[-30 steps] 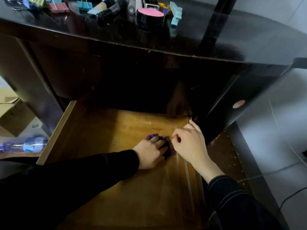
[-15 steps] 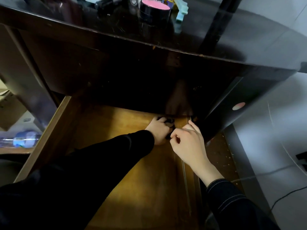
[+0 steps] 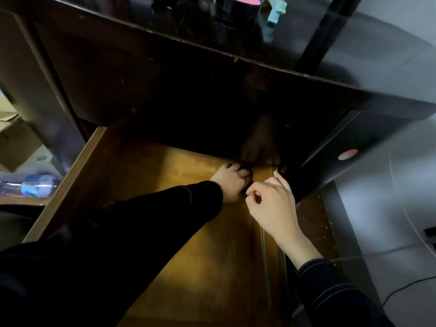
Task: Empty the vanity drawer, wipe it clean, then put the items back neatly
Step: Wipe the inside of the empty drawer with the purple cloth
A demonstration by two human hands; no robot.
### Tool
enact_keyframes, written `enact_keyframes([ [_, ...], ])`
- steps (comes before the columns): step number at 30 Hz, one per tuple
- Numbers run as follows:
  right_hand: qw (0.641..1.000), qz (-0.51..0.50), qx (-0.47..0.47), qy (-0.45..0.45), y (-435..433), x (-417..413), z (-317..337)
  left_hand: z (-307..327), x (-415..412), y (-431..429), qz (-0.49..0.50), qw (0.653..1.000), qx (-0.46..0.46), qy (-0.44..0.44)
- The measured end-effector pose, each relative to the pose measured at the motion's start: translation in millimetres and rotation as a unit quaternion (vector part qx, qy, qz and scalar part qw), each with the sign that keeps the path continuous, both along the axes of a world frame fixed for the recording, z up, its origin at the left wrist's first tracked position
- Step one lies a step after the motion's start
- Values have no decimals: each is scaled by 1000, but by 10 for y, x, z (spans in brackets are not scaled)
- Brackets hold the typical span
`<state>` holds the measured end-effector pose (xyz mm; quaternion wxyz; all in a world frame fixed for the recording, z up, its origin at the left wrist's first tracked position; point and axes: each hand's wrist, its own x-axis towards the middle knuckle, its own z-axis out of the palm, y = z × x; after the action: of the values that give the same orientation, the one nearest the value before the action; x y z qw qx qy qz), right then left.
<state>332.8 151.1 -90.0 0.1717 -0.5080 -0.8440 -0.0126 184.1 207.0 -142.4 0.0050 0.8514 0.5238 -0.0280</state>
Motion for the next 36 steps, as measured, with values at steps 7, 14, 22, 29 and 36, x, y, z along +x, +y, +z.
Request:
enact_keyframes([
  [7,1000,-3,-1,-5,-21,-28,44,-76,-76,-348,-33,999,9,-37],
  [14,1000,-4,-1,8,-37,-25,60,-210,-519,-845,-123,976,-7,-180],
  [22,1000,-2,-2,11,-18,-12,26,-249,-188,-615,58,994,55,-78],
  [29,1000,-3,2,-8,-17,-23,40,-220,-111,-1083,-106,987,24,-120],
  [36,1000,-6,6,-9,-16,-19,28,-176,-109,-905,-108,983,-5,-150],
])
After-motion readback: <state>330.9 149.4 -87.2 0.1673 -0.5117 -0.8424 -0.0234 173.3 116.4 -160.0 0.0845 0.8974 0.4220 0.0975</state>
